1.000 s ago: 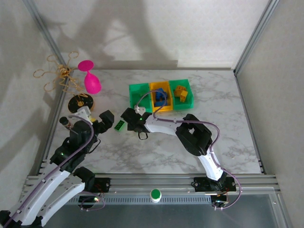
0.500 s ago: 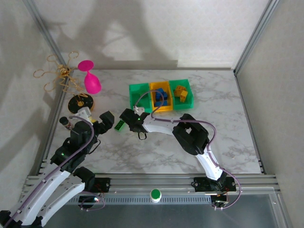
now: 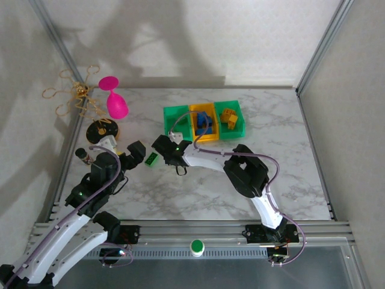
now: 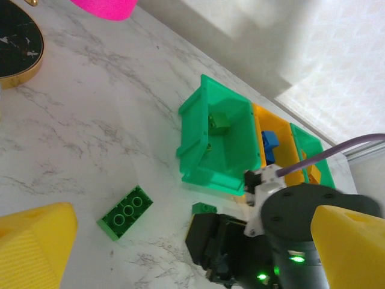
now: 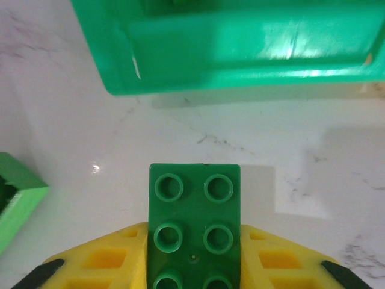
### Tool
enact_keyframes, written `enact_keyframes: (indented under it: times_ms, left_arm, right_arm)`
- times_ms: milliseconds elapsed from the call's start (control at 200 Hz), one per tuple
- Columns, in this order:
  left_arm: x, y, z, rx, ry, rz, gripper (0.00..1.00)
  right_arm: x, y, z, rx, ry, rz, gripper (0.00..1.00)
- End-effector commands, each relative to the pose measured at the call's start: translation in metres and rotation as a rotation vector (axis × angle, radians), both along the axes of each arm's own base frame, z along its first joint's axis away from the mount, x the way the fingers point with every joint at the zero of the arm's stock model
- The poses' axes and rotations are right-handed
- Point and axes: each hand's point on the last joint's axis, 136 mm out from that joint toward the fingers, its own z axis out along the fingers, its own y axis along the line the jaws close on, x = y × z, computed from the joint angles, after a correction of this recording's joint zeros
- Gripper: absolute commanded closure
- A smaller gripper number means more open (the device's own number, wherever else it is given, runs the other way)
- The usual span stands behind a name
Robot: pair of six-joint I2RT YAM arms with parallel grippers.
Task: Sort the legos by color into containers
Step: Pick up the lego from the center of the table, then place the lego in the container.
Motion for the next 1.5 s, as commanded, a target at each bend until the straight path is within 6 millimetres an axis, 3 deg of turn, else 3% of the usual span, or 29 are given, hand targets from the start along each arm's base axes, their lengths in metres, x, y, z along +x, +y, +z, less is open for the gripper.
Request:
enact_keyframes:
  times_ms: [0, 245, 496, 956, 1382, 1497]
  left_arm:
    - [0.005, -0.001, 0.014, -0.018, -0.031, 0.000, 0.00]
    - [0.015, -0.008, 0.022, -0.019, -0.048, -0.010, 0.01]
    - [0.028, -0.014, 0.025, -0.008, -0.052, -0.012, 0.00]
    - [0.046, -0.024, 0.027, 0.003, -0.054, -0.023, 0.00]
    - [0.045, -0.022, 0.028, 0.010, -0.055, -0.020, 0.00]
    - [0.043, -0.020, 0.028, 0.014, -0.051, -0.017, 0.00]
  right_arm:
    - [0.005, -0.004, 0.043, 0.025, -0.071, 0.012, 0.69]
    - [0.034, -0.010, 0.074, 0.049, -0.133, 0.008, 0.69]
    - [0.080, -0.014, 0.087, 0.083, -0.183, 0.001, 0.69]
    - [0.145, -0.005, 0.060, 0.057, -0.199, 0.022, 0.66]
    - [0.160, 0.009, 0.019, 0.043, -0.150, 0.065, 0.64]
    - [0.162, 0.011, 0.017, 0.056, -0.144, 0.071, 0.62]
